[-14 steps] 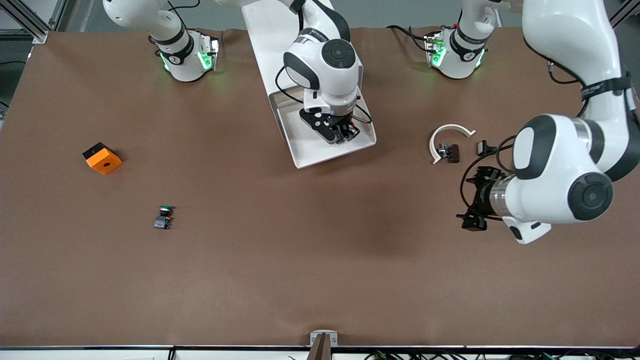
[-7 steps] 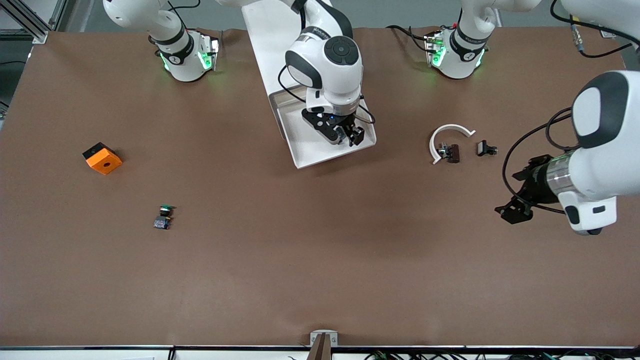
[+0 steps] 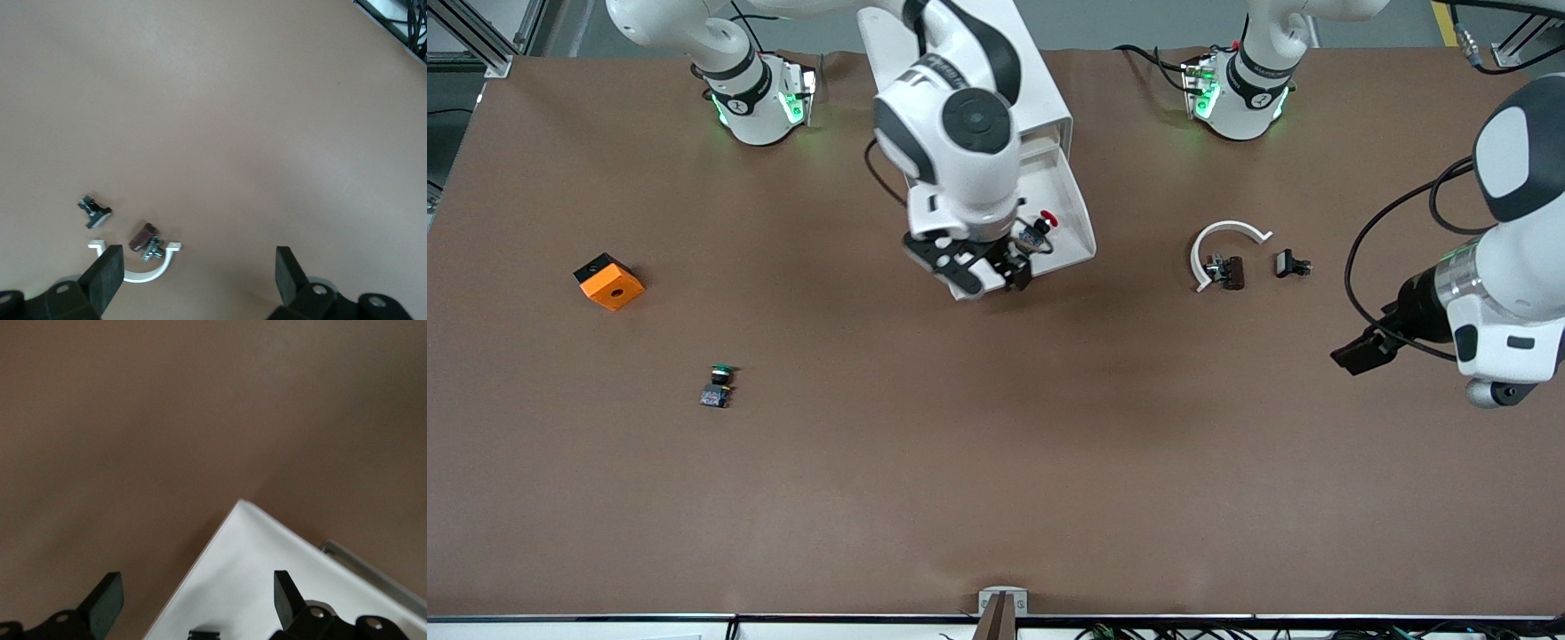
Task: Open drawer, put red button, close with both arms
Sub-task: 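Open the right gripper to release the button and lift away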
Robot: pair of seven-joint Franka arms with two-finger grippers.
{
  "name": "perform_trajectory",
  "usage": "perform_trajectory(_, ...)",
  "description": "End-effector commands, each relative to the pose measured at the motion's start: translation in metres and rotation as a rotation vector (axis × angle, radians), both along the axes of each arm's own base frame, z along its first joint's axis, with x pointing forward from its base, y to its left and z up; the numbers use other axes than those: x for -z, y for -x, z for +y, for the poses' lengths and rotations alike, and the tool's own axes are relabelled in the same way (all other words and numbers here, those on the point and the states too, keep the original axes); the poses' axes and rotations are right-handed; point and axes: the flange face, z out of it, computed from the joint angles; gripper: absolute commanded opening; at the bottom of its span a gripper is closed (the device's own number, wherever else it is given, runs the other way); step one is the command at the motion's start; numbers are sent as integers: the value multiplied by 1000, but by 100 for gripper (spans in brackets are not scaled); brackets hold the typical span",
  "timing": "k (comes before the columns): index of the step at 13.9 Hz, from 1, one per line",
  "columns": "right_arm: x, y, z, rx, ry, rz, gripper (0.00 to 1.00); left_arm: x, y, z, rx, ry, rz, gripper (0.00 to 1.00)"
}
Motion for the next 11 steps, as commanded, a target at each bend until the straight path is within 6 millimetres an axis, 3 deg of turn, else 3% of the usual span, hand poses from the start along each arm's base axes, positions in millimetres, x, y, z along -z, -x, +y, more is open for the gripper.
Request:
perform_trajectory(1,-28,-35,-76,-130,11,75,100,-20,45,12,118,20,-10,100)
perform_trajectory(3,-44,-59,-137,-221,13,124,100,-23,66,12,182,41,-26,100)
perform_trajectory(4,-50,-71,-174,-264,9,155,100,-16,74,1,205,51,-47,100)
perform_trajectory(8,-76,-102,-316,-454,-50,221,100,34,85,-35,255,58,-76,100)
perform_trajectory(11,-92,-103,-395,-525,-82,253,100,74,87,-85,319,62,-121,100)
